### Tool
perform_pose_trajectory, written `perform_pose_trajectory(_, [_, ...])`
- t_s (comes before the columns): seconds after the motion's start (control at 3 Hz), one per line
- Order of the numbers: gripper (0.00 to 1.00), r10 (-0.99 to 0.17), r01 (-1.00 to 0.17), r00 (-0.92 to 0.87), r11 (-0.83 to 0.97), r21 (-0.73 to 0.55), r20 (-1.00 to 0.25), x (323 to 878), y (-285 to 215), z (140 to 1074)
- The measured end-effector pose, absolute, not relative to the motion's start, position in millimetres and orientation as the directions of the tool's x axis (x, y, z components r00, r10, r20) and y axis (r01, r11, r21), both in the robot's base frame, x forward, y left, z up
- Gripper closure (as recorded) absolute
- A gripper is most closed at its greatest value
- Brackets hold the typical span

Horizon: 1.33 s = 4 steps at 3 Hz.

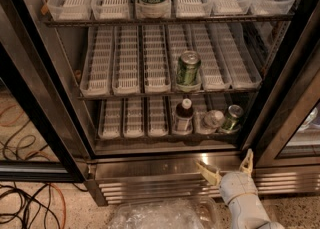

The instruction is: Pick green can from bottom shelf of fridge

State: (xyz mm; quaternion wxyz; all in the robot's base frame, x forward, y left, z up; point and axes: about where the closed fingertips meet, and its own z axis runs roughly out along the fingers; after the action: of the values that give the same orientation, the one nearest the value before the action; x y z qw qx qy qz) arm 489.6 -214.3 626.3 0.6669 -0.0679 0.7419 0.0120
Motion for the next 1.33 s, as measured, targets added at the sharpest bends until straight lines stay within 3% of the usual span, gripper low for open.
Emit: perform_pose_trajectory(1.33, [0.0, -0.057, -0.031, -0.087, 0.998, -0.054, -0.995, 547.4, -249.9, 594.9])
